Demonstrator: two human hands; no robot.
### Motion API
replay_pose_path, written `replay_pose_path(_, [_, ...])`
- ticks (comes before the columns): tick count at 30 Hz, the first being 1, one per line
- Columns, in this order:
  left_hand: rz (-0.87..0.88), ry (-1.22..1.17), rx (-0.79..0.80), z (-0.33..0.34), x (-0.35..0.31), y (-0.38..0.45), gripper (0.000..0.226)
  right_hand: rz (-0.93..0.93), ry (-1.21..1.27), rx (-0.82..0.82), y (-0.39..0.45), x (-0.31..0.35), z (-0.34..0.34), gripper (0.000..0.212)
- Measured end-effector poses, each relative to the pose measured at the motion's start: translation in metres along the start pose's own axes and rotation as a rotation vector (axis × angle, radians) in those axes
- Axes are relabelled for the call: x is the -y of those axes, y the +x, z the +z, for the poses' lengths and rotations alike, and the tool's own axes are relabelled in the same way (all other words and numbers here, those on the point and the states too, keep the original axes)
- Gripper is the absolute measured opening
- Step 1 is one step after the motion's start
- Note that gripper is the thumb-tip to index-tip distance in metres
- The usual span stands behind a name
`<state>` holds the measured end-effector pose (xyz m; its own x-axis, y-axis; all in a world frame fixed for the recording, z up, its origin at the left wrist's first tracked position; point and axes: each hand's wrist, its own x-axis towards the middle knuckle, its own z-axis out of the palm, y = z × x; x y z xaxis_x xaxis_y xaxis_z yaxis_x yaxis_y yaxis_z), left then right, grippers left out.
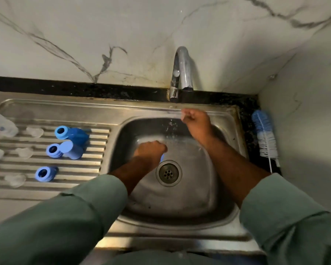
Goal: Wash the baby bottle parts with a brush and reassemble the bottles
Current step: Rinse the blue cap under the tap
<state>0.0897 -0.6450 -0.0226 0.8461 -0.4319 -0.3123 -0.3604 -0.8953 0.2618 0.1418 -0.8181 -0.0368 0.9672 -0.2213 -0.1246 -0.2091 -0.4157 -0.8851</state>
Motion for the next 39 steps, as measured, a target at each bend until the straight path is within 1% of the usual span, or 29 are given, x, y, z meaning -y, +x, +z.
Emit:
replay_pose_path(1, [-0.031,0.020,0.051,0.005,-0.003,-0.010,0.041,0.021,-0.076,0.046,-0.017,-0.010,-0.001,0.030])
replay_pose_path(2, [-0.051,-0.016,-0.026,0.005,-0.007,-0.024,0.042,0.012,-0.122,0.098,-0.032,-0.016,-0.001,0.029])
replay_pose_path(3, [-0.059,-0.080,-0.151,0.000,-0.013,-0.031,0.042,-0.005,-0.143,0.127,-0.045,-0.021,-0.003,0.027])
replay_pose_path(4, [-0.080,-0.085,-0.201,-0.009,-0.017,-0.044,0.039,-0.022,-0.148,0.154,-0.059,-0.020,-0.002,0.025])
replay_pose_path(6, [-0.112,0.003,-0.083,-0.018,-0.026,-0.059,0.034,-0.040,-0.195,0.134,-0.076,-0.025,-0.001,0.025])
replay_pose_path(7, [-0.134,0.002,-0.049,-0.017,-0.023,-0.072,0.034,-0.060,-0.237,0.148,-0.086,-0.023,0.003,0.026])
replay_pose_path(8, [-0.135,-0.009,-0.070,-0.017,-0.019,-0.083,0.034,-0.077,-0.274,0.153,-0.092,-0.022,0.005,0.026])
replay_pose_path(10, [-0.127,0.022,-0.163,-0.026,0.005,-0.105,0.031,-0.120,-0.354,0.154,-0.103,-0.012,0.014,0.026])
replay_pose_path(11, [-0.125,0.052,-0.178,-0.029,0.018,-0.115,0.031,-0.155,-0.399,0.153,-0.108,-0.011,0.021,0.025])
replay_pose_path(12, [-0.139,0.059,-0.196,-0.029,0.035,-0.132,0.033,-0.209,-0.427,0.192,-0.118,-0.003,0.033,0.025])
replay_pose_path(14, [-0.163,0.107,-0.236,-0.035,0.071,-0.155,0.042,-0.313,-0.393,0.207,-0.128,0.014,0.062,0.024])
replay_pose_path(17, [-0.274,0.119,-0.241,-0.034,0.125,-0.182,0.050,-0.427,-0.340,0.218,-0.146,0.042,0.111,0.022])
replay_pose_path(19, [-0.308,0.111,-0.231,-0.031,0.150,-0.192,0.049,-0.409,-0.265,0.254,-0.158,0.061,0.142,0.021])
replay_pose_path(21, [-0.330,0.107,-0.173,-0.028,0.168,-0.196,0.048,-0.353,-0.188,0.306,-0.168,0.075,0.164,0.022])
replay_pose_path(26, [-0.316,0.086,-0.084,-0.023,0.194,-0.200,0.052,-0.294,-0.204,0.339,-0.184,0.098,0.191,0.022])
replay_pose_path(30, [-0.268,0.130,-0.079,-0.018,0.196,-0.195,0.053,-0.284,-0.253,0.340,-0.182,0.105,0.197,0.019])
replay_pose_path(32, [-0.263,0.123,-0.097,-0.015,0.200,-0.194,0.059,-0.288,-0.281,0.348,-0.178,0.107,0.198,0.020])
replay_pose_path(34, [-0.270,0.055,-0.117,-0.014,0.201,-0.194,0.072,-0.301,-0.291,0.345,-0.173,0.108,0.201,0.020])
replay_pose_path(36, [-0.272,-0.026,-0.178,-0.015,0.204,-0.198,0.083,-0.290,-0.281,0.330,-0.170,0.108,0.203,0.016])
replay_pose_path(37, [-0.268,-0.052,-0.233,-0.018,0.208,-0.200,0.083,-0.277,-0.266,0.329,-0.166,0.109,0.205,0.014])
replay_pose_path(39, [-0.275,-0.129,-0.372,-0.026,0.222,-0.207,0.075,-0.258,-0.228,0.343,-0.158,0.114,0.210,0.009])
